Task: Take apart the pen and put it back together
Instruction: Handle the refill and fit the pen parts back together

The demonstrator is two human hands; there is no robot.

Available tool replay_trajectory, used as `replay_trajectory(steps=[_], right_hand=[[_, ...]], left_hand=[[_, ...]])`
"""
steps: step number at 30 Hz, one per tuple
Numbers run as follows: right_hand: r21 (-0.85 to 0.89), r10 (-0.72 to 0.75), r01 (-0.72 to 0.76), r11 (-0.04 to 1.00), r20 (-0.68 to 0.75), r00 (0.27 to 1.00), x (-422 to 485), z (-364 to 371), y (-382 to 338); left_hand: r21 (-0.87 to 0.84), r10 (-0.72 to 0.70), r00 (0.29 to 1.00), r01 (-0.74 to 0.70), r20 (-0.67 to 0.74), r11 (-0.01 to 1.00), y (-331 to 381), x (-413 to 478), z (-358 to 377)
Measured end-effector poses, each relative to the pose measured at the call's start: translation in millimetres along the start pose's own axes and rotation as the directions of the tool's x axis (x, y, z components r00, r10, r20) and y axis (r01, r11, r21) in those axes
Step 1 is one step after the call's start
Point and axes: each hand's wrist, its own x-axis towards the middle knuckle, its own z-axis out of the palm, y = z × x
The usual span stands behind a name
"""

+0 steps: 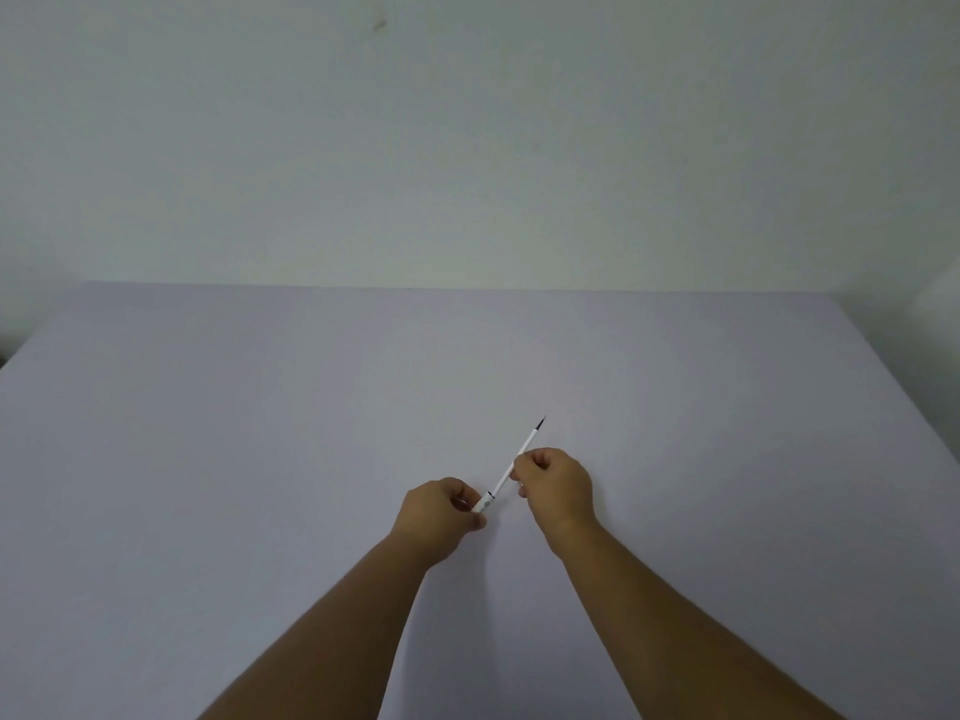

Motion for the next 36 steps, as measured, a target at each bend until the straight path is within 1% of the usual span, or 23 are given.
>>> replay_trajectory(steps=[3,5,12,15,17,18,20,22,23,25,26,27,29,31,32,33,34,35,36], right_hand=[[0.050,0.004,-0.004,0.999,0.002,1.000,-3,-3,2],[0.040,-0.008,0.007,0.999,0.014,1.000,-4,-4,3],[0.001,-0.019,0.019,1.000,0.127,0.992,1,-15,5],[0.069,-0.014,0.006,0.998,0.117,0.993,4,-15,2],[0.069,-0.024,0.017,0.997,0.099,0.995,7,-15,1],[0.052,-0.031,0.025,0.998,0.109,0.994,8,-15,1],[0.005,-0.025,0.025,1.000,0.176,0.984,8,-15,2],[-0.002,0.004,-0.003,1.000,0.214,0.977,9,-13,4],[0.029,0.017,-0.023,0.999,0.194,0.981,10,-14,4],[0.160,0.032,-0.049,0.986,0.106,0.994,13,-16,1],[0.220,0.025,-0.039,0.975,0.064,0.998,15,-18,-1],[0.242,0.009,-0.021,0.970,0.050,0.999,17,-19,-2],[0.180,-0.036,0.015,0.984,0.118,0.992,19,-22,-4],[0.111,-0.034,0.011,0.994,0.214,0.976,21,-22,-5],[0.112,-0.029,0.004,0.994,0.230,0.973,22,-23,-5],[0.125,-0.022,-0.005,0.992,0.215,0.976,25,-24,-6],[0.127,-0.017,-0.005,0.992,0.170,0.985,29,-26,-5],[0.081,-0.024,0.016,0.997,0.100,0.995,35,-28,-3],[-0.054,-0.057,0.059,0.997,0.034,0.998,40,-30,0]], left_hand=[[-0.011,0.016,1.000,-0.016,-0.002,1.000,4,0,3],[-0.022,0.024,1.000,-0.024,-0.008,0.999,5,-1,5],[-0.021,0.032,1.000,-0.032,0.001,0.999,6,-2,8],[-0.006,0.050,0.999,-0.050,0.009,0.999,10,-1,8],[-0.001,0.063,0.998,-0.063,0.007,0.998,12,0,9],[-0.015,0.066,0.998,-0.066,0.002,0.998,13,0,9],[-0.053,0.068,0.998,-0.069,-0.008,0.996,15,1,9],[-0.071,0.073,0.997,-0.073,-0.002,0.995,17,1,9],[-0.072,0.075,0.997,-0.075,0.002,0.995,18,2,9],[-0.062,0.078,0.997,-0.077,0.010,0.995,19,3,9],[-0.060,0.078,0.997,-0.077,0.012,0.995,19,4,8],[-0.065,0.077,0.997,-0.076,0.014,0.995,19,5,8],[-0.076,0.079,0.997,-0.078,0.015,0.994,21,8,8],[-0.076,0.076,0.997,-0.075,0.016,0.994,22,10,9],[-0.076,0.068,0.998,-0.067,0.015,0.995,22,11,9],[-0.078,0.058,0.998,-0.057,0.012,0.995,21,12,9],[-0.081,0.048,0.999,-0.047,0.011,0.996,20,13,8],[-0.084,0.041,0.999,-0.040,0.011,0.996,18,14,8],[-0.089,0.036,0.999,-0.034,0.015,0.995,16,15,7]])
